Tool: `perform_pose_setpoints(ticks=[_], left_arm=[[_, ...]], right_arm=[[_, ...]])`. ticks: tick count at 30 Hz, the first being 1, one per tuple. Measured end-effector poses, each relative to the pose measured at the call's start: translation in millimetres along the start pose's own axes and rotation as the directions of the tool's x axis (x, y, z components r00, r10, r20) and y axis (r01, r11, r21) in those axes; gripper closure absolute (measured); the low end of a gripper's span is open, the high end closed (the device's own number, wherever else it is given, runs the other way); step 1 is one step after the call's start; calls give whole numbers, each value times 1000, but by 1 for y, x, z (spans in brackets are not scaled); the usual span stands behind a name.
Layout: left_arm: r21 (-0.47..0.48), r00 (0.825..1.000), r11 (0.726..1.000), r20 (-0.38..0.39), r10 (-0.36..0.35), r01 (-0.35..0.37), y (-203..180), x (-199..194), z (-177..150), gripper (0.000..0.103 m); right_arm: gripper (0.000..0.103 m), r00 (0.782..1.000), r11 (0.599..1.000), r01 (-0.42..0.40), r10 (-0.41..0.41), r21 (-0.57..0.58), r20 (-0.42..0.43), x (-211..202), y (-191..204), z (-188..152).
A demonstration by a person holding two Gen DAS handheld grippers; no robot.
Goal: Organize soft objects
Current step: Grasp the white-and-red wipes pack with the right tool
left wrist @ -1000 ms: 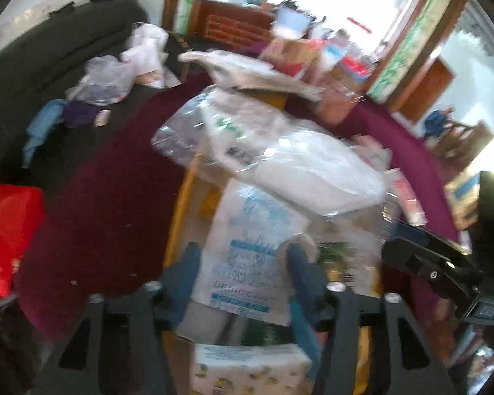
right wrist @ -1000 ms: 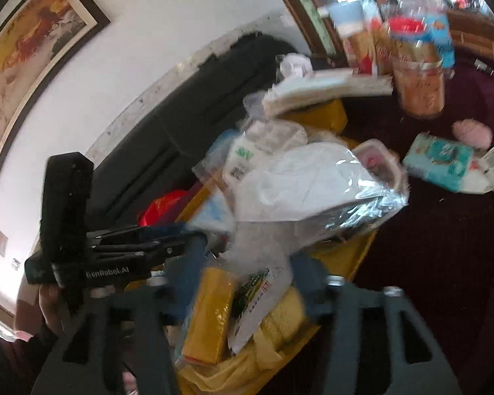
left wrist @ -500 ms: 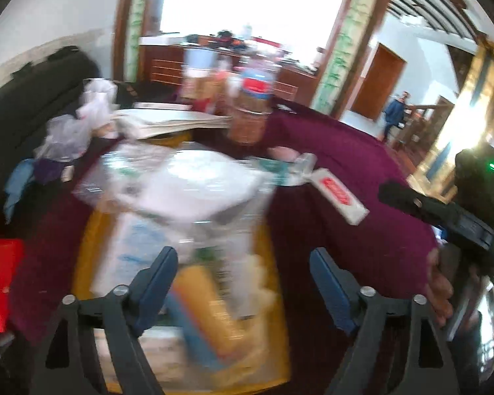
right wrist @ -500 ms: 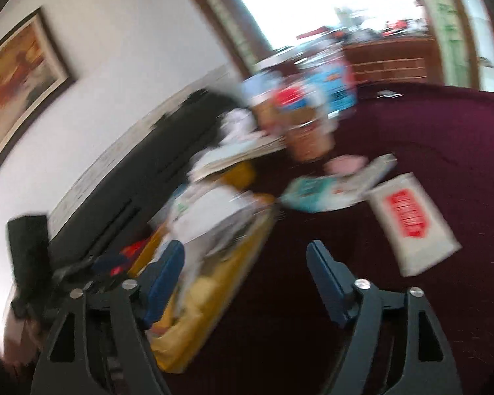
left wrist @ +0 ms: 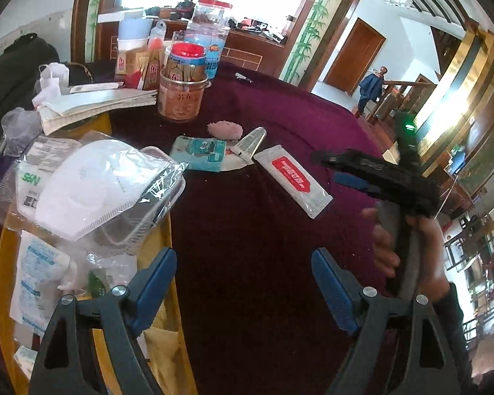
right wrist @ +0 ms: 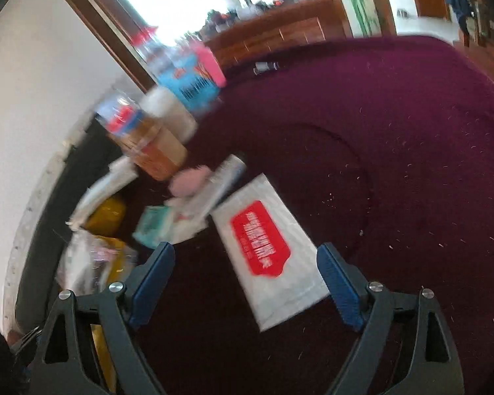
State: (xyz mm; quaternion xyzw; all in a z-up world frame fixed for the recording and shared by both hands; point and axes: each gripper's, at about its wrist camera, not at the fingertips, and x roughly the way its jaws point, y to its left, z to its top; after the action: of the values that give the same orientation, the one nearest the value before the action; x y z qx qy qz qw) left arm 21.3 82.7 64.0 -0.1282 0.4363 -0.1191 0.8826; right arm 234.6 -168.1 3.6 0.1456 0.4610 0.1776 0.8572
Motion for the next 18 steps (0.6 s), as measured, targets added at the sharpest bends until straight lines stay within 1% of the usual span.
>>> perform_pose_setpoints(ticks=[2, 3, 4, 5, 6, 7, 8, 10, 11, 12, 13, 15, 16, 17, 18], left_arm=[[-13, 1000, 1000, -6, -4, 4, 3, 4, 0, 16], [-18, 1000, 1000, -16, -10, 10, 5, 6, 1, 16], [-16, 1000, 1000, -23, -16, 16, 6, 7, 1, 16], [-13, 1000, 1000, -24, -15, 15, 7, 8, 2, 16], [-12, 1000, 1000, -28, -8, 8, 9, 9, 3, 16], [-13, 999, 1000, -32, -5, 5, 10, 10, 3, 16], [-18, 999, 1000, -34, -10, 9, 12, 10, 4, 16], [-25, 999, 1000, -37, -11, 10, 16, 10, 6, 16], [-27, 999, 1000, -39, -9, 8, 16, 11, 7, 16], [-29, 999, 1000, -42, -7, 6, 17, 12, 9, 16], [-31, 999, 1000, -43, -2, 1, 17, 12, 11, 16], [-44, 999, 999, -43, 12, -14, 16, 12, 18, 16], [-56, 999, 998, -45, 8, -11, 15, 12, 23, 16], [-64, 999, 998, -55, -1, -3, 13, 14, 27, 16], [-68, 998, 998, -59, 0, -4, 12, 15, 32, 16]], right_arm=[[16, 998, 997, 67, -67, -28, -21, 17, 0, 6], [16, 993, 991, 115, -117, -70, -31, 29, 4, 11], [16, 989, 986, 144, -147, -86, -30, 35, 5, 13], [15, 980, 974, 189, -195, -122, -43, 48, 6, 15], [12, 979, 977, 179, -188, -113, -75, 58, 4, 14], [10, 982, 978, 170, -178, -117, -61, 59, 5, 13], [7, 987, 982, 142, -150, -125, -61, 60, 9, 11], [4, 991, 987, 90, -101, -132, -84, 62, 18, 3], [4, 989, 983, 96, -111, -154, -93, 63, 24, -3], [5, 984, 972, 136, -155, -191, -89, 64, 31, -9], [7, 978, 960, 171, -193, -223, -79, 65, 36, -13], [18, 960, 928, 251, -275, -273, -50, 65, 43, -23], [21, 951, 914, 283, -307, -290, -42, 64, 46, -27], [32, 944, 903, 304, -329, -304, -32, 62, 47, -28], [37, 946, 908, 296, -322, -297, -40, 59, 47, -31]])
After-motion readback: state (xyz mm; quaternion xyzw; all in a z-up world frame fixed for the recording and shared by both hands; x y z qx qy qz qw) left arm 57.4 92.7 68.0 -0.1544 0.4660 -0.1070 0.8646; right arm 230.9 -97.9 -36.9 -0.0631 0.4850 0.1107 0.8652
